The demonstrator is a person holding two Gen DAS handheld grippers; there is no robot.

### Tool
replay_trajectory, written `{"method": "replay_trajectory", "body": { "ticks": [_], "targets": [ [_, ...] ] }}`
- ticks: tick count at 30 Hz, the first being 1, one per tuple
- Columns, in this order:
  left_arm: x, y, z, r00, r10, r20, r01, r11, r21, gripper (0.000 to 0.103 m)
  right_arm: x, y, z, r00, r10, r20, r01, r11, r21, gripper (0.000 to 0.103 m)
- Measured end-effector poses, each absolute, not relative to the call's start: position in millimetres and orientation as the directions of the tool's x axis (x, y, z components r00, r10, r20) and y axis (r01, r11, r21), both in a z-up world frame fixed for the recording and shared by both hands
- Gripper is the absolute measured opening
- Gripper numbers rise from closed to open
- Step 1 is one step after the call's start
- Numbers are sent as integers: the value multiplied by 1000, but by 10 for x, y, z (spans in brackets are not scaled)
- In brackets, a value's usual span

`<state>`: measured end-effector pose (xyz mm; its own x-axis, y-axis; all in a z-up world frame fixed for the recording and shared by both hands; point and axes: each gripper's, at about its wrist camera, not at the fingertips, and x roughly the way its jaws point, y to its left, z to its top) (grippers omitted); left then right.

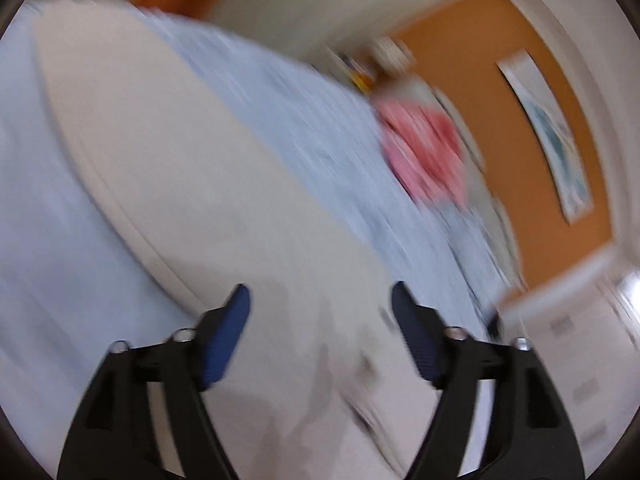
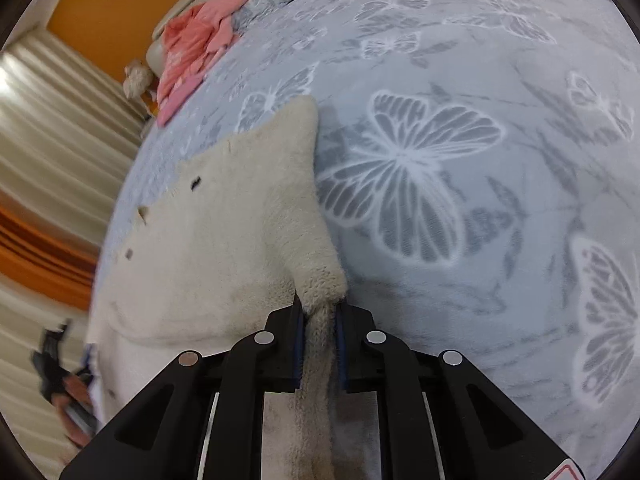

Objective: Fold small clothes

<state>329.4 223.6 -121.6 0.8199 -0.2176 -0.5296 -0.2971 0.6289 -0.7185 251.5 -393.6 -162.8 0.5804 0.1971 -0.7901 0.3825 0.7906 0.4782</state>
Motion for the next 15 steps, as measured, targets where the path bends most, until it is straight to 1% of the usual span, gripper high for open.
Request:
{"method": "replay_trajectory", "body": {
  "ticks": [1,4,5,7,8,9,10,11,12,14,15],
  "targets": [
    [3312,2616,-1175,816,-115,-566,-372,646,-667,73,2482,-3961,-1631,584,199,-787,383,788,483,11],
    [3317,3354,-1164,769,50,-637,-530,608,-591,73,2512,-3953,-1640,591,247,-768,373,761,531,15],
    [3312,3570,-1177,752,82,-654,-571,576,-584,73,2524,-3921,-1640,590,252,-767,369,761,534,22],
    [3318,3917,-1253,735,86,-673,-612,510,-604,73,2593,-3871,-1612,586,245,-772,368,769,523,34],
    [3334,4016,-1305,734,66,-676,-615,486,-621,73,2626,-3853,-1609,589,256,-766,361,765,534,46],
    [3347,4080,-1362,744,37,-667,-603,466,-647,76,2667,-3820,-1612,592,255,-765,357,768,532,46],
    [3371,4107,-1392,764,22,-645,-582,454,-674,80,2704,-3780,-1610,588,243,-772,354,781,515,41],
    [3404,4091,-1389,774,30,-632,-572,460,-679,80,2710,-3759,-1612,588,243,-771,348,785,513,16],
    [3441,4074,-1390,773,34,-633,-571,470,-673,79,2715,-3749,-1605,591,242,-769,358,776,519,16],
    [3544,3987,-1393,767,36,-641,-567,506,-650,53,2694,-3751,-1545,588,200,-784,365,799,478,13],
    [3580,3971,-1415,763,18,-646,-564,506,-652,18,2646,-3792,-1473,595,169,-786,367,812,453,13]
  ]
}}
